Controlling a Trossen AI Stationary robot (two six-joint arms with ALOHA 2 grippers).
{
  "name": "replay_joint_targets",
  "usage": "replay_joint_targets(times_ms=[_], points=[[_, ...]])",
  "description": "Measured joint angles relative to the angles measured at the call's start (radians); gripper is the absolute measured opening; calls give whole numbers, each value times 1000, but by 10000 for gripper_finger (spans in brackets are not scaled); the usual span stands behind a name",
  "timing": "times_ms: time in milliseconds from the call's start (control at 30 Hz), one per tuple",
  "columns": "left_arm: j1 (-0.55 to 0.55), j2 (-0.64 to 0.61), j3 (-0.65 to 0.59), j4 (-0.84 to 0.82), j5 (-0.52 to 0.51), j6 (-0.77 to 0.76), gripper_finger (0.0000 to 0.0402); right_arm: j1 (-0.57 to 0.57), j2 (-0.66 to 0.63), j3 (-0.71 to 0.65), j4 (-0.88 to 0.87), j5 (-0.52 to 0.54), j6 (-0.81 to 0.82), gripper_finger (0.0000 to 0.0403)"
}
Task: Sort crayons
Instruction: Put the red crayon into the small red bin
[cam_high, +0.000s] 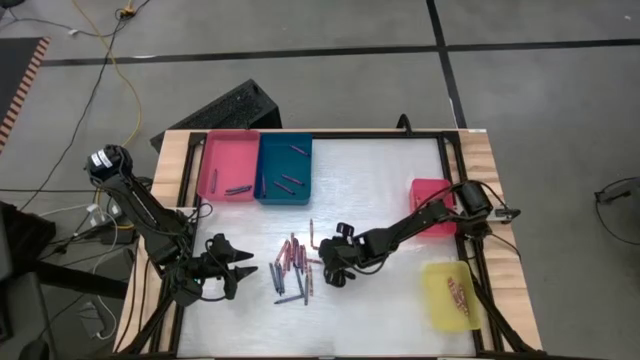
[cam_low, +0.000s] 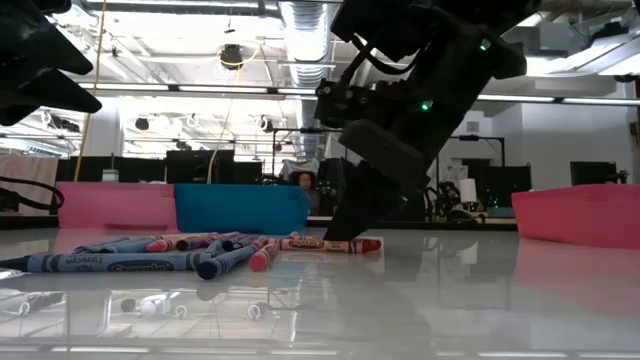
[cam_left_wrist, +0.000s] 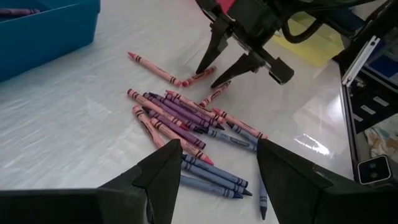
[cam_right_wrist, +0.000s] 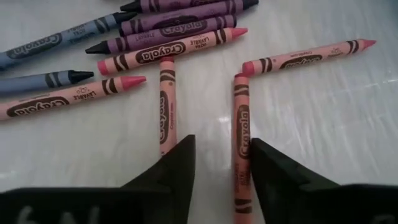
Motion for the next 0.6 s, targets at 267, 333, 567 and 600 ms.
replay_joint_targets(times_ms=[267,333,567,600], points=[[0,0,0,0,1,0,199,-7,-1,0,-36,2,60,70],[0,0,0,0,1,0,199,-7,-1,0,-39,10,73,55],[0,0,0,0,1,-3,199,-9,0,-1,-43,25,183,24],[0,0,0,0,1,-3,199,-9,0,-1,-43,25,190,21]])
